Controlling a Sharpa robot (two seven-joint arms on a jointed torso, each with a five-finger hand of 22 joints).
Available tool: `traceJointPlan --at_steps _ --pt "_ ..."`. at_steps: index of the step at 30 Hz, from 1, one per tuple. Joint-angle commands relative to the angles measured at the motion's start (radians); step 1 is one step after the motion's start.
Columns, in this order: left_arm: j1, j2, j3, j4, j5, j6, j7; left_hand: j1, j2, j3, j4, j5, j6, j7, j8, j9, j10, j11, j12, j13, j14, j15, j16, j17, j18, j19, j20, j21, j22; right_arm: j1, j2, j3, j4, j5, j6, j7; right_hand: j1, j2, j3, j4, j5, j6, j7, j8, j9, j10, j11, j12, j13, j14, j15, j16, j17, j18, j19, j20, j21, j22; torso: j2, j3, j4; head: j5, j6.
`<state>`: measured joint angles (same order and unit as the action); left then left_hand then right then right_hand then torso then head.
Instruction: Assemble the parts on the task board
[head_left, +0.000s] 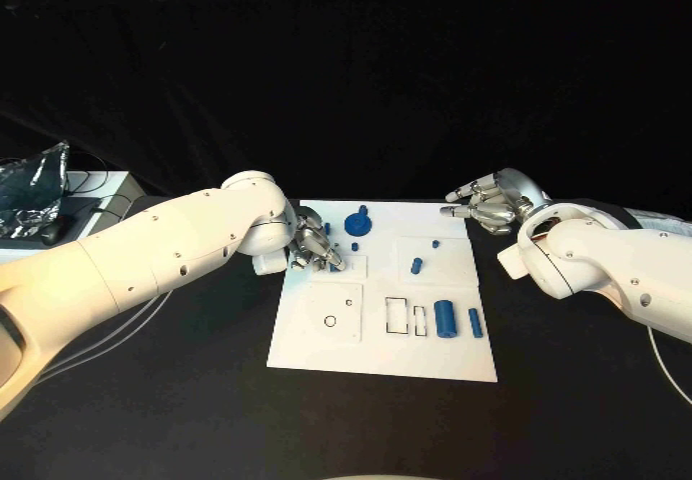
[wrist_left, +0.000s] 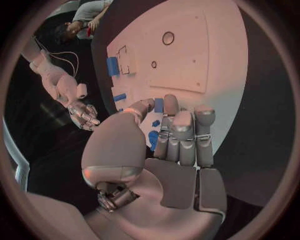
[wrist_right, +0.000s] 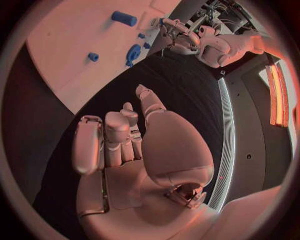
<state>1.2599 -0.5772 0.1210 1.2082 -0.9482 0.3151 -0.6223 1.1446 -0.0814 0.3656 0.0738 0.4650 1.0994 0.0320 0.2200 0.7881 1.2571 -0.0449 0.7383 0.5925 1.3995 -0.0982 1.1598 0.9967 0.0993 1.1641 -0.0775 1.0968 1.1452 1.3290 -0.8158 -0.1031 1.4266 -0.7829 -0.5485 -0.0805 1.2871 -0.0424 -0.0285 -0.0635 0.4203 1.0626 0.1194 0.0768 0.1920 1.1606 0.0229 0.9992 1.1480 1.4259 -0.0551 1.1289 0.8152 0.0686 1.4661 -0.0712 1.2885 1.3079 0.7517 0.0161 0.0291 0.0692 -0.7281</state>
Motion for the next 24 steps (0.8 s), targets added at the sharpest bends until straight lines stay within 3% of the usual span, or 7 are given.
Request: traceJointPlan --at_steps 1,10,16,24 --pt "0.006 0.008 0.002 -0.015 0.003 0.089 -0.003 -0.013 0.004 0.144 -0.140 0.005 0.016 -0.009 0.010 0.008 0.022 -0.011 -0.006 0.002 0.009 -0.002 0.002 0.004 -0.005 0.005 -0.005 0.004 0.003 -0.001 0.000 0.000 0.002 -0.012 0.015 0.012 -0.003 -0.001 -0.001 0.005 -0.001 -0.003 0.008 -0.005 -0.001 -0.007 -0.002 -0.005 -0.001 0.000 -0.001 -0.004 0.000 -0.004 0.065 0.001 -0.004 0.185 0.002 0.0007 -0.0025 0.002 0.002" --pt "0.036 0.062 -0.005 -0.090 -0.023 0.116 -0.006 -0.035 0.003 0.163 -0.142 0.011 0.025 -0.024 0.046 0.079 0.052 -0.022 -0.009 0.001 0.018 -0.010 0.014 0.034 -0.014 0.032 -0.014 0.032 0.031 -0.002 0.004 -0.001 -0.001 -0.012 0.016 0.010 -0.004 -0.001 -0.001 0.005 0.001 -0.002 0.007 -0.004 -0.002 -0.007 -0.002 -0.005 -0.001 0.000 -0.001 -0.004 -0.001 -0.004 0.066 0.001 -0.003 0.186 0.003 0.0020 -0.0030 0.002 0.005" --pt "0.066 0.110 -0.029 -0.145 -0.045 0.147 -0.009 -0.051 0.002 0.180 -0.148 0.020 0.028 -0.034 0.063 0.138 0.062 -0.029 -0.004 -0.001 0.022 -0.014 0.026 0.050 -0.015 0.045 -0.013 0.048 0.049 -0.002 0.008 -0.001 -0.002 -0.012 0.017 0.009 -0.004 -0.001 -0.001 0.005 0.001 -0.002 0.007 -0.004 -0.002 -0.007 -0.002 -0.005 -0.001 0.000 -0.001 -0.004 -0.001 -0.004 0.066 0.001 -0.003 0.186 0.002 0.0029 -0.0025 0.004 0.006" --pt "0.095 0.159 -0.052 -0.201 -0.041 0.241 -0.014 -0.050 0.002 0.186 -0.157 0.021 0.029 -0.032 0.054 0.154 0.059 -0.028 -0.001 -0.003 0.021 -0.012 0.026 0.053 -0.014 0.043 -0.011 0.047 0.052 -0.002 0.014 -0.001 -0.004 -0.013 0.018 0.008 -0.004 -0.001 -0.001 0.005 0.001 -0.002 0.007 -0.004 -0.002 -0.007 -0.002 -0.005 -0.001 0.000 -0.001 -0.004 -0.001 -0.004 0.066 0.001 -0.003 0.186 0.003 0.0036 -0.0034 0.005 0.004"
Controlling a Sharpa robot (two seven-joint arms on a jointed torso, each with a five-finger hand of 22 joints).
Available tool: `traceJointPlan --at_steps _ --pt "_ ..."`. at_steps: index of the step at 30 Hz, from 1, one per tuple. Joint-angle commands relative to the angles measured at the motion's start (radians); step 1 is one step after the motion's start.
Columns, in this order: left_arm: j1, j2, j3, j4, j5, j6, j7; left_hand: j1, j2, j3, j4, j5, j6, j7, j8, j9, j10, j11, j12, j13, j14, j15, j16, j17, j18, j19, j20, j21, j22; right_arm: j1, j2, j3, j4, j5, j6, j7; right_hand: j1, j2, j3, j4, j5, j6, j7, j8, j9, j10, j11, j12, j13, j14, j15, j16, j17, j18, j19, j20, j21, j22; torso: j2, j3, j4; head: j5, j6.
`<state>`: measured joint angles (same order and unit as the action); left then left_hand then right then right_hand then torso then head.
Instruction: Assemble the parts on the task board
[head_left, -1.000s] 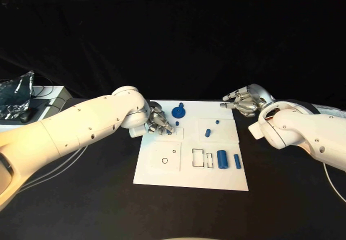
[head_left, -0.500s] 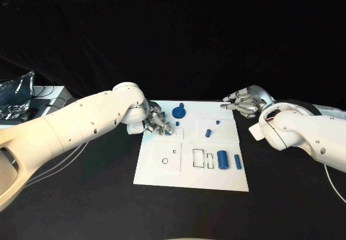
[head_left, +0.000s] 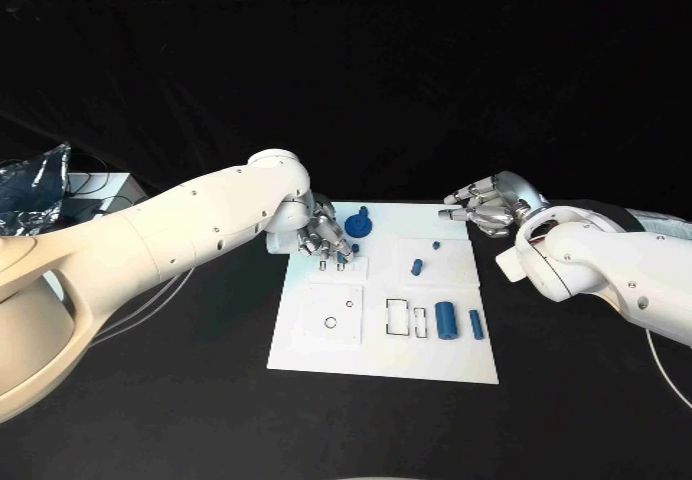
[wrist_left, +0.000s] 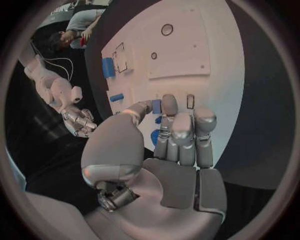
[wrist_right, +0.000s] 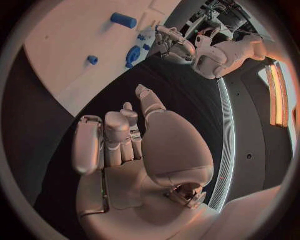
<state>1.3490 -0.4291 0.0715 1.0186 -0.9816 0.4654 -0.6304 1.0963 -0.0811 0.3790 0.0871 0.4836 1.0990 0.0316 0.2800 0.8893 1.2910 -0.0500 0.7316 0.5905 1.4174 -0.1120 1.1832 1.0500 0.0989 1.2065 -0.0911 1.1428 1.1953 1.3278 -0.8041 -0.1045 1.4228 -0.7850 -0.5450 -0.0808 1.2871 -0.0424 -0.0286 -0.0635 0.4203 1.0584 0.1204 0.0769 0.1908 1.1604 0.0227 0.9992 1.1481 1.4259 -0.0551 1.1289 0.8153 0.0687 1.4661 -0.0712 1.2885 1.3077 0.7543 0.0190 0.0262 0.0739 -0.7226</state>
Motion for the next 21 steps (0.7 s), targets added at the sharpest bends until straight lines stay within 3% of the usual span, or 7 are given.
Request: traceJointPlan --at_steps 1,10,21 --pt "0.013 0.020 -0.007 -0.021 -0.007 0.110 -0.007 0.000 0.002 0.173 -0.172 0.002 0.030 -0.032 -0.007 0.054 0.025 -0.023 0.006 -0.001 0.003 0.002 0.003 0.000 -0.014 0.000 0.003 0.000 0.001 0.000 0.003 0.000 -0.001 -0.011 0.015 0.009 -0.004 -0.001 -0.001 0.005 0.001 0.003 0.007 -0.004 -0.001 -0.006 -0.002 -0.005 -0.001 0.000 -0.001 -0.004 -0.001 -0.004 0.066 0.001 -0.003 0.186 0.001 0.0001 0.0003 0.000 -0.001" --pt "0.046 0.054 -0.028 -0.063 -0.009 0.160 -0.009 0.006 -0.002 0.171 -0.175 0.003 0.037 -0.031 -0.019 0.057 0.026 -0.022 0.005 -0.006 0.004 0.003 0.005 0.006 -0.013 -0.001 0.007 -0.001 0.003 0.000 0.010 0.000 -0.004 -0.011 0.015 0.009 -0.004 -0.001 -0.001 0.005 0.001 0.003 0.007 -0.004 -0.001 -0.006 -0.002 -0.005 -0.001 0.000 -0.001 -0.004 -0.001 -0.004 0.066 0.001 -0.003 0.186 0.000 0.0002 0.0014 0.001 -0.003" --pt "0.052 0.079 -0.046 -0.082 -0.044 0.131 -0.009 0.004 0.000 0.171 -0.172 0.003 0.038 -0.032 -0.020 0.064 0.026 -0.022 0.009 -0.005 0.005 0.003 0.007 0.010 -0.012 -0.001 0.011 -0.002 0.004 -0.001 0.014 0.000 -0.005 -0.011 0.013 0.012 -0.004 -0.001 -0.001 0.005 0.001 0.003 0.007 -0.004 -0.001 -0.006 -0.002 -0.005 -0.001 0.000 -0.001 -0.004 -0.001 -0.004 0.066 0.001 -0.003 0.186 -0.001 -0.0019 0.0026 0.002 -0.007"
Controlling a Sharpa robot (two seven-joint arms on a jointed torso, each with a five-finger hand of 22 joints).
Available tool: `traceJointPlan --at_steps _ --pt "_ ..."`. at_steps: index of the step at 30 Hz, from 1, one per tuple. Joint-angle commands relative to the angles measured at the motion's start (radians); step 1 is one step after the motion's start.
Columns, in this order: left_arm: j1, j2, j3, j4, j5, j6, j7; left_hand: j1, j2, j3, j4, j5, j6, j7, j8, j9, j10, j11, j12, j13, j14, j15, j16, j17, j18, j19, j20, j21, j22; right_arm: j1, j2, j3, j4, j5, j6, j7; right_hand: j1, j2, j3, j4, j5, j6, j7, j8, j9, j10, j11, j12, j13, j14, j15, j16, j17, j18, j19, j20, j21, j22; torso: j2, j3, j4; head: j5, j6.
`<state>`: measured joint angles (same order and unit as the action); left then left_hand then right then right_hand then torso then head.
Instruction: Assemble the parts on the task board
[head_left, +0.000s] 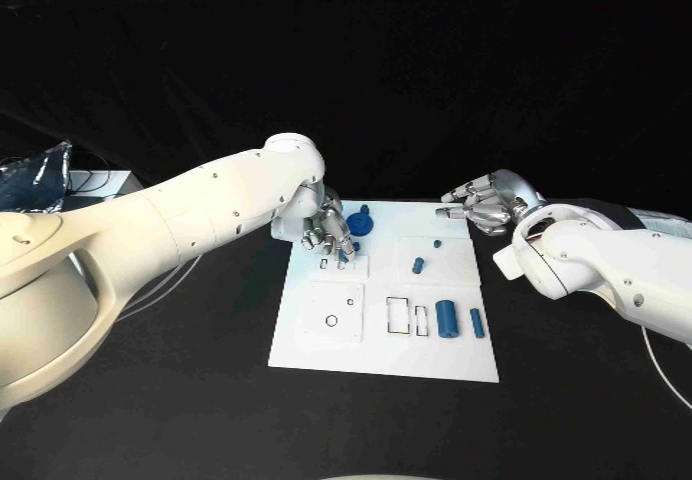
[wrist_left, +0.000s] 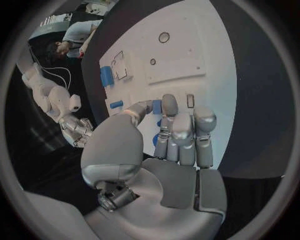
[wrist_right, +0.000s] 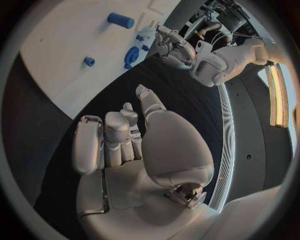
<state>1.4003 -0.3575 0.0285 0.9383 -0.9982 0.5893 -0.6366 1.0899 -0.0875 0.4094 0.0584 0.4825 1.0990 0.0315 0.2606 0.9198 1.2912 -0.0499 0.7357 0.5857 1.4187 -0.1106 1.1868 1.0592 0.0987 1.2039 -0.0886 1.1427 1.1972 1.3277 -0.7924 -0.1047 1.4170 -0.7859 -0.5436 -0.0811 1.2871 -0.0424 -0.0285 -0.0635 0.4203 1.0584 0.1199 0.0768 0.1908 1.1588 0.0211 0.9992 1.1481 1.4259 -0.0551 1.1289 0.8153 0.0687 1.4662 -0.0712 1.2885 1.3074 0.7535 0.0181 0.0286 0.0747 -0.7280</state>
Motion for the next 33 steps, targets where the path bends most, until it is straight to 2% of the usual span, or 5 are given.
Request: traceJointPlan --at_steps 1,10,17,30,33 --pt "0.001 0.008 -0.005 -0.002 -0.029 0.004 -0.003 0.010 0.007 0.141 -0.143 0.004 0.038 -0.032 -0.001 0.033 0.026 -0.022 0.005 0.000 0.004 0.002 0.003 0.001 -0.012 0.001 0.008 -0.002 0.002 -0.001 0.002 0.000 0.000 -0.010 0.012 0.012 -0.004 -0.001 -0.001 0.005 0.001 0.002 0.007 -0.004 -0.001 -0.005 0.000 -0.005 -0.001 0.000 -0.001 -0.004 -0.001 -0.004 0.065 0.001 -0.003 0.186 0.000 -0.0012 0.0000 0.002 -0.002" --pt "-0.007 0.022 -0.022 -0.015 -0.036 -0.041 -0.003 0.010 0.007 0.143 -0.143 0.004 0.037 -0.032 0.000 0.040 0.025 -0.022 0.007 -0.001 0.004 0.002 0.001 -0.001 -0.010 0.001 0.010 -0.003 0.002 -0.002 0.005 0.000 0.001 -0.010 0.011 0.015 -0.004 -0.001 -0.001 0.005 0.001 0.002 0.007 -0.004 -0.001 -0.005 0.000 -0.005 -0.001 0.000 -0.001 -0.004 -0.001 -0.004 0.065 0.001 -0.003 0.186 0.000 -0.0011 -0.0009 0.002 -0.003" --pt "-0.010 0.027 -0.026 -0.019 -0.044 -0.058 -0.004 0.010 0.007 0.144 -0.143 0.004 0.036 -0.032 0.000 0.043 0.025 -0.023 0.009 0.000 0.004 0.001 0.001 -0.002 -0.009 0.003 0.011 -0.001 0.004 -0.002 0.006 0.000 0.002 -0.010 0.010 0.016 -0.004 -0.001 -0.001 0.005 0.001 0.002 0.007 -0.004 -0.001 -0.005 0.000 -0.005 -0.001 0.000 -0.001 -0.004 -0.001 -0.004 0.065 0.001 -0.003 0.186 0.001 -0.0006 -0.0004 0.000 -0.006" --pt "-0.016 0.029 -0.036 -0.020 -0.052 -0.041 -0.004 0.011 0.008 0.145 -0.142 0.004 0.035 -0.031 0.000 0.048 0.023 -0.022 0.011 -0.001 0.004 0.002 0.000 -0.003 -0.008 0.002 0.013 -0.003 0.004 -0.003 0.004 0.000 0.006 -0.010 0.010 0.016 -0.004 -0.001 -0.001 0.005 0.001 0.002 0.007 -0.004 -0.001 -0.005 0.000 -0.005 -0.001 0.000 -0.001 -0.004 -0.001 -0.004 0.065 0.001 -0.003 0.186 0.000 -0.0002 -0.0014 0.000 -0.013" --pt "-0.017 0.027 -0.038 -0.019 -0.049 -0.030 -0.005 0.011 0.006 0.145 -0.143 0.003 0.034 -0.031 -0.001 0.049 0.022 -0.022 0.012 -0.001 0.004 0.002 0.000 -0.003 -0.007 0.002 0.014 -0.003 0.005 -0.003 0.003 0.000 0.006 -0.010 0.010 0.016 -0.004 -0.001 -0.001 0.005 0.001 0.002 0.007 -0.004 -0.001 -0.005 0.000 -0.005 -0.001 0.000 -0.001 -0.004 -0.001 -0.004 0.065 0.001 -0.003 0.186 0.000 -0.0001 0.0000 -0.002 -0.015"
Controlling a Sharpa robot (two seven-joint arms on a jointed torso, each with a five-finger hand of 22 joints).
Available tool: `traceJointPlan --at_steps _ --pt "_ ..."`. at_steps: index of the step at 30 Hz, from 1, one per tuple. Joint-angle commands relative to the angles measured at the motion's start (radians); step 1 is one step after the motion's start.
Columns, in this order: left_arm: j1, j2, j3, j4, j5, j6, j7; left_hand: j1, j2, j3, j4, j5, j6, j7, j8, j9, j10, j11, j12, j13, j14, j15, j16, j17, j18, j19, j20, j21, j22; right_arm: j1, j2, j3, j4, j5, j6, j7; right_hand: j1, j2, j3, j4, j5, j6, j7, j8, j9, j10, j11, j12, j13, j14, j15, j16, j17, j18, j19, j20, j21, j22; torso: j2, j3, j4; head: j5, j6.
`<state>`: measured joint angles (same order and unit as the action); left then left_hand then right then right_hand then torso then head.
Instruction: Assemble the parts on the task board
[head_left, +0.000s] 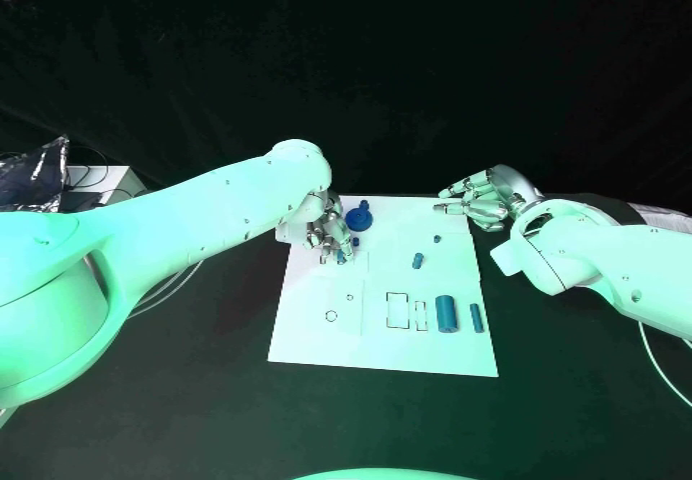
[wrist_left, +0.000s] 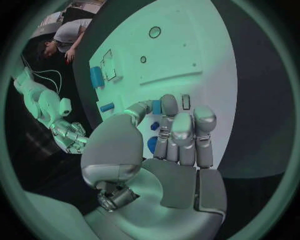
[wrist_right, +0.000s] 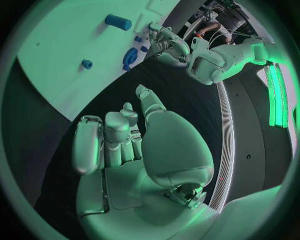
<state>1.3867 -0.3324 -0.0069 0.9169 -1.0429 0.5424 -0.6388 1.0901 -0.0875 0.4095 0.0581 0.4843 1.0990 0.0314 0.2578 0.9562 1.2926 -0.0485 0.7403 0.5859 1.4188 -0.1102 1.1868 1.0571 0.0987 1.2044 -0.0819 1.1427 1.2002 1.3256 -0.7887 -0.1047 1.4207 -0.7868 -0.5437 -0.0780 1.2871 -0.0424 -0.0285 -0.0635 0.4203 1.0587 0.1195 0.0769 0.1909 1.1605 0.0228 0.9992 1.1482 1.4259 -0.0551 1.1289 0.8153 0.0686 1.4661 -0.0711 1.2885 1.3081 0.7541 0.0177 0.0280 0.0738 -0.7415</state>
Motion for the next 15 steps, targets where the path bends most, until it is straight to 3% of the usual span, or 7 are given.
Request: traceJointPlan --at_steps 1,15 --pt "-0.003 0.001 -0.003 0.002 -0.003 0.020 -0.002 0.011 0.006 0.145 -0.142 0.001 0.034 -0.031 0.002 0.012 0.021 -0.023 0.007 -0.001 0.004 0.002 0.000 -0.001 -0.007 0.001 0.008 -0.003 0.002 -0.001 -0.001 0.000 0.002 -0.010 0.010 0.013 -0.004 -0.001 -0.001 0.005 0.001 0.002 0.007 -0.004 -0.001 -0.007 -0.002 -0.005 -0.001 0.000 -0.001 -0.004 -0.001 -0.004 0.066 0.001 -0.003 0.186 -0.001 0.0004 0.0005 -0.001 -0.001" --pt "-0.004 -0.006 -0.005 0.000 0.000 0.034 -0.003 0.014 0.006 0.143 -0.143 0.001 0.035 -0.031 0.000 0.013 0.020 -0.023 0.007 -0.003 0.004 0.003 0.001 0.001 -0.006 -0.001 0.012 -0.005 0.001 -0.001 -0.002 0.000 0.003 -0.010 0.011 0.012 -0.004 -0.001 -0.001 0.005 0.001 0.002 0.007 -0.004 -0.001 -0.007 -0.002 -0.005 -0.001 0.000 -0.001 -0.004 -0.001 -0.004 0.066 0.001 -0.003 0.186 -0.001 -0.0002 0.0006 0.001 -0.004"
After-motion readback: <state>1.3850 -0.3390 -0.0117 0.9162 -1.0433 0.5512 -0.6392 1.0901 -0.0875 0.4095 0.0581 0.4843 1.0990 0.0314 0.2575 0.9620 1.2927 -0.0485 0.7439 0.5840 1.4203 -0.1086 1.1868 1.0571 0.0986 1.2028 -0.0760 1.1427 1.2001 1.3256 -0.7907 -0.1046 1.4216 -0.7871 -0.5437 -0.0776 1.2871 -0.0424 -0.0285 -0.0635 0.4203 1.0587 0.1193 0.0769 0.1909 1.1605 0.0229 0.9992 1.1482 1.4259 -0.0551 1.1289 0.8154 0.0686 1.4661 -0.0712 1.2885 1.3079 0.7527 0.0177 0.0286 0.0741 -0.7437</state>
